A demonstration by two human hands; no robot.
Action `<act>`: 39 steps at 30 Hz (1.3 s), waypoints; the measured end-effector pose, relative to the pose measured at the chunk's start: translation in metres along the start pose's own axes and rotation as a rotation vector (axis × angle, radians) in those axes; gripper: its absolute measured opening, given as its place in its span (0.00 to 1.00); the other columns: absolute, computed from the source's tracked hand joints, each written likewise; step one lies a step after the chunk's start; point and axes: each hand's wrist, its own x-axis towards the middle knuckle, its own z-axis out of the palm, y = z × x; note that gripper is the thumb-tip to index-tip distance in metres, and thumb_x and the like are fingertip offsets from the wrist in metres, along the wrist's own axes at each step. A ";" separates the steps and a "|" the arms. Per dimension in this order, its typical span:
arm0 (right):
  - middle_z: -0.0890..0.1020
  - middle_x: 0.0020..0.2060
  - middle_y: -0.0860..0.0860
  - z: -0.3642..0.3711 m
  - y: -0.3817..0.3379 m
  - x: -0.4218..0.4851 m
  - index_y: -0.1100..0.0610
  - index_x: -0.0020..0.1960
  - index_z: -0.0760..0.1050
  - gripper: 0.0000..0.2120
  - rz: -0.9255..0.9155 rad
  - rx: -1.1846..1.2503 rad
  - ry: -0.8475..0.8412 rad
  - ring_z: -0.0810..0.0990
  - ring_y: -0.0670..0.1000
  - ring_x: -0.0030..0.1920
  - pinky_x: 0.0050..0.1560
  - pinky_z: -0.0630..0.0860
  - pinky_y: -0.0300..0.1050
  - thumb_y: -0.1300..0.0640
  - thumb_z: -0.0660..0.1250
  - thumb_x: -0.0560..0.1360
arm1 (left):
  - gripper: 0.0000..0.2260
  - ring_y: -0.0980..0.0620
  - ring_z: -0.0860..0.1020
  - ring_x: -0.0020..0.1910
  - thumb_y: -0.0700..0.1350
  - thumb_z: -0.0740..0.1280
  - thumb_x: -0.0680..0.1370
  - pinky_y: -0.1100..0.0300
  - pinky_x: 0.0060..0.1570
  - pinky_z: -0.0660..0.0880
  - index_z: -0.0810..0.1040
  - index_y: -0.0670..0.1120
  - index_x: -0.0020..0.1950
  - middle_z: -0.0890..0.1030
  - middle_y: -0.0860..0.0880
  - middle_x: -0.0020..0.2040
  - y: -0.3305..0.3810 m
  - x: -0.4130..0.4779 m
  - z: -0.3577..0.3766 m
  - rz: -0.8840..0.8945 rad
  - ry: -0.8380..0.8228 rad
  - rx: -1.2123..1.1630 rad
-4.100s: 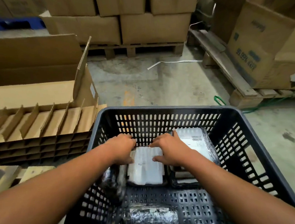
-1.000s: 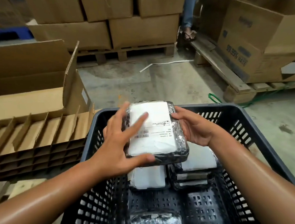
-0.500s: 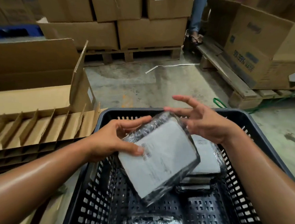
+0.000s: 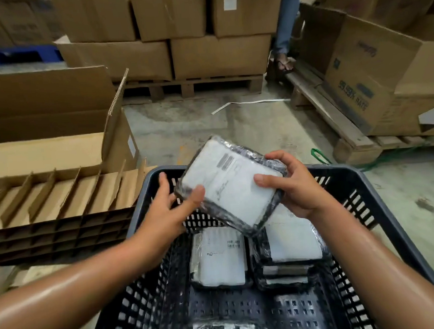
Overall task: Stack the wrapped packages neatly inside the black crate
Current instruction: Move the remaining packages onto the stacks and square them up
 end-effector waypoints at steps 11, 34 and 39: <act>0.84 0.53 0.60 0.014 0.016 -0.007 0.54 0.53 0.67 0.28 0.067 -0.320 -0.049 0.85 0.56 0.44 0.38 0.85 0.51 0.64 0.84 0.66 | 0.65 0.46 0.86 0.55 0.39 0.83 0.64 0.47 0.47 0.84 0.38 0.77 0.75 0.78 0.48 0.67 -0.022 -0.005 0.002 0.003 -0.122 -0.012; 0.74 0.75 0.53 0.039 0.035 -0.021 0.48 0.81 0.26 0.78 0.393 -1.332 -0.491 0.75 0.56 0.70 0.67 0.73 0.48 0.39 0.86 0.58 | 0.69 0.57 0.75 0.62 0.42 0.81 0.69 0.75 0.45 0.76 0.17 0.66 0.68 0.54 0.51 0.83 -0.041 -0.006 -0.012 -0.239 -0.488 0.685; 0.75 0.73 0.61 0.043 0.054 -0.013 0.54 0.79 0.21 0.81 0.332 -1.399 -0.406 0.76 0.60 0.68 0.58 0.74 0.47 0.34 0.84 0.58 | 0.68 0.53 0.82 0.46 0.37 0.78 0.71 0.65 0.40 0.81 0.13 0.63 0.66 0.69 0.41 0.76 -0.037 0.023 -0.006 -0.189 -0.456 0.898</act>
